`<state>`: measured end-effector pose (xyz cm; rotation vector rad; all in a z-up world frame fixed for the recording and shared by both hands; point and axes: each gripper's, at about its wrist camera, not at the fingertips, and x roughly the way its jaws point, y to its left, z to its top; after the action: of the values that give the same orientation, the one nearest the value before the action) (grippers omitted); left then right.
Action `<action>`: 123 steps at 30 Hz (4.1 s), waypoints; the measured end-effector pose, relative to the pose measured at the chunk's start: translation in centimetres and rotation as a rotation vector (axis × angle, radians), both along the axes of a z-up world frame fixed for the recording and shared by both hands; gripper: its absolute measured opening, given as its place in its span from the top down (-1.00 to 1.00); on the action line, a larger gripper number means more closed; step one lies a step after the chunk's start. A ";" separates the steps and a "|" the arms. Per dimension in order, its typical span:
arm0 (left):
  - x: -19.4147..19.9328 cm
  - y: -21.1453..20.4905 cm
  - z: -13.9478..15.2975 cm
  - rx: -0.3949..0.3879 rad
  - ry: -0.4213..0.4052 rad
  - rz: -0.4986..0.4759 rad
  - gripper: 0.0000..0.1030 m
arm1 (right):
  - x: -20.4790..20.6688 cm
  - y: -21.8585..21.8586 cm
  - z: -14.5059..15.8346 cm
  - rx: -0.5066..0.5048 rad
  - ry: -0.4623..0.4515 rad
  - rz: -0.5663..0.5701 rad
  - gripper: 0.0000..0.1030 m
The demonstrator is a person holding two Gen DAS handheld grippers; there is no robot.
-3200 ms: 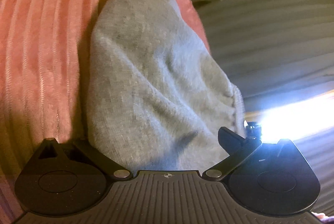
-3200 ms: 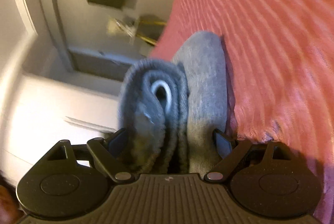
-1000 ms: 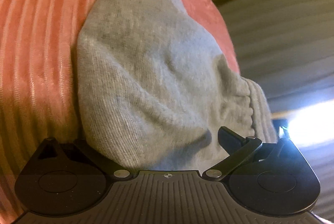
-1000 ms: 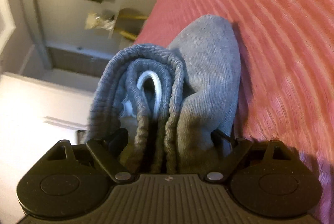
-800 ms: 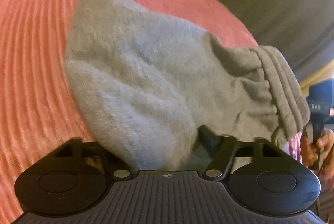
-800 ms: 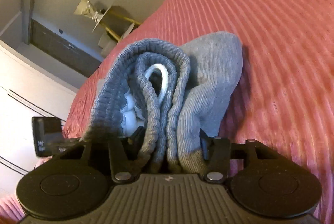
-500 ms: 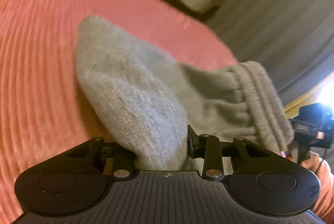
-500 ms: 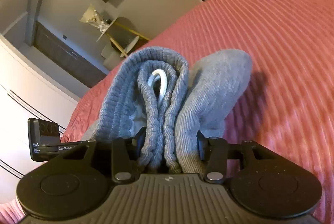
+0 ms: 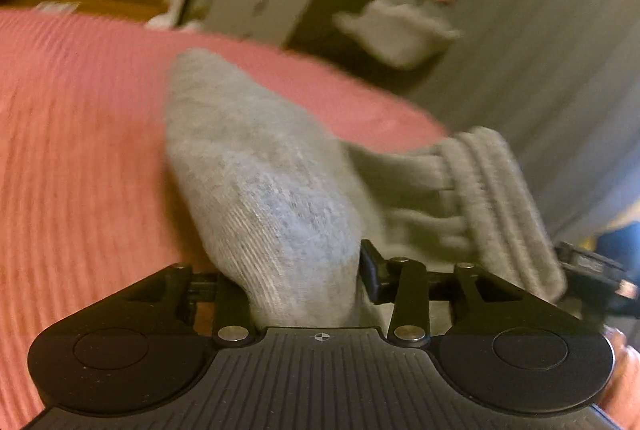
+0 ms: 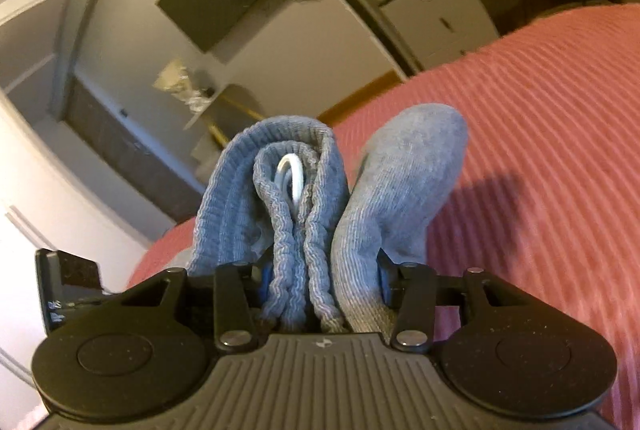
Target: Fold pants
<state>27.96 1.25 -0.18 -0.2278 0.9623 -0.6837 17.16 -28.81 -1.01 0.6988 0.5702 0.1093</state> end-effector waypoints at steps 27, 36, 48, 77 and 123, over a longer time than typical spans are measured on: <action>-10.7 4.0 -1.6 0.352 -0.264 0.361 -0.75 | -7.8 3.2 -4.5 -0.074 -0.046 -0.144 0.99; -12.4 0.4 -3.9 0.438 -0.296 0.288 -0.91 | -8.6 4.2 -4.7 -0.105 -0.121 -0.146 0.66; -16.4 0.5 -3.2 0.431 -0.198 0.403 -0.94 | -13.8 6.4 -3.7 -0.192 0.038 -0.344 -0.67; -22.6 0.0 -2.5 0.394 -0.140 0.380 -0.95 | -12.5 17.4 -2.4 -0.567 0.364 -0.216 -0.68; -21.0 -4.6 -4.9 0.584 -0.138 0.268 -0.95 | -8.6 16.5 -3.9 -0.646 0.356 -0.153 -0.68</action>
<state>6.98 -3.39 -5.10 0.2022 0.9374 -0.1526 8.53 -12.33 -4.94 0.1244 0.8360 -0.3391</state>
